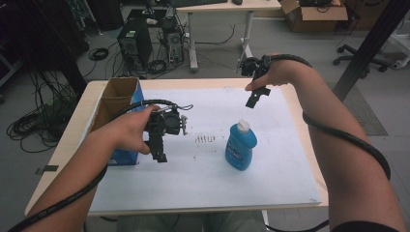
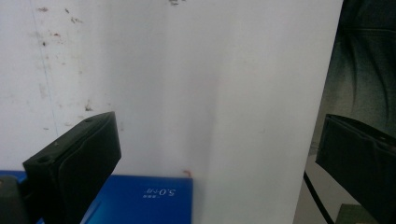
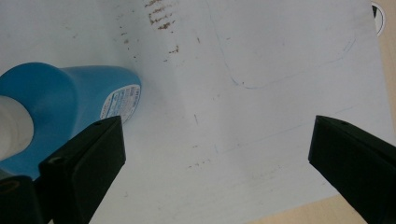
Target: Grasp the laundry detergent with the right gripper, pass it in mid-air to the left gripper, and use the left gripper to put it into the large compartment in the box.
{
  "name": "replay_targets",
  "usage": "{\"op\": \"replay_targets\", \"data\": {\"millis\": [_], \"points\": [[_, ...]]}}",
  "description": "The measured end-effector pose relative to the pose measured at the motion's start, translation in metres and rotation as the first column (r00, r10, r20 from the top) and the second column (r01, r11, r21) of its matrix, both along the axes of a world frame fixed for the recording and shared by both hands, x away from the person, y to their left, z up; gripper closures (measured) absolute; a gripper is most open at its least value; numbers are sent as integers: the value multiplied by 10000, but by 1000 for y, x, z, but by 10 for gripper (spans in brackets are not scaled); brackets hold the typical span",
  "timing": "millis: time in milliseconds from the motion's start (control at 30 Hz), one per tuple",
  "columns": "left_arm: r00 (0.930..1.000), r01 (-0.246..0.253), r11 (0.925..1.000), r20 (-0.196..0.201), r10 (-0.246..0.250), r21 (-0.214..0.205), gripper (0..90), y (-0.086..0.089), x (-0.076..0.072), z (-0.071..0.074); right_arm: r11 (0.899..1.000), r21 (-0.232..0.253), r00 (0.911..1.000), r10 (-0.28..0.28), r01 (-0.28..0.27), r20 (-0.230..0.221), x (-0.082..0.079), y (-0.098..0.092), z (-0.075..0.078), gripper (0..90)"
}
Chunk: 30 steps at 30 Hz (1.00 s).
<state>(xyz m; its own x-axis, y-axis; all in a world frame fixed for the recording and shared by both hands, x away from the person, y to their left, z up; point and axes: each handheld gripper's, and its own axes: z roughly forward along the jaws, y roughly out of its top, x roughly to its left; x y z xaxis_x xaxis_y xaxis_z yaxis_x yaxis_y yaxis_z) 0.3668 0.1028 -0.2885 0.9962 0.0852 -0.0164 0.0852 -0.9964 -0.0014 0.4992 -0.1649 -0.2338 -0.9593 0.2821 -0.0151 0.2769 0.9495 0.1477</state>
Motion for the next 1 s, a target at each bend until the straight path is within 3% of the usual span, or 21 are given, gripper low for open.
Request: {"op": "replay_targets", "data": {"millis": [400,467,567,700,800,1000], "points": [[9999,4,9999,115,-2,-163,2,0,0,1,9990,405,9996,-220,212,194,-7,-18,8,43],[9999,30,9998,111,-28,-174,2,-1,0,2,9964,807,9994,-271,252,228,-10,-24,12,36],[9999,73,9998,110,-71,-159,2,-3,-1,3,9937,1039,9987,-448,419,257,-13,-35,12,36],[9998,154,9998,132,-152,-161,2,-4,-2,4,9931,1048,9982,-557,533,206,-17,-44,10,36],[9998,158,9997,108,-155,-211,2,-6,-3,4,9861,1466,9968,-799,786,30,-21,-58,7,36],[9997,222,9995,85,-220,-228,2,-8,-4,6,9804,1748,9958,-902,912,-134,-28,-72,2,40]]}}
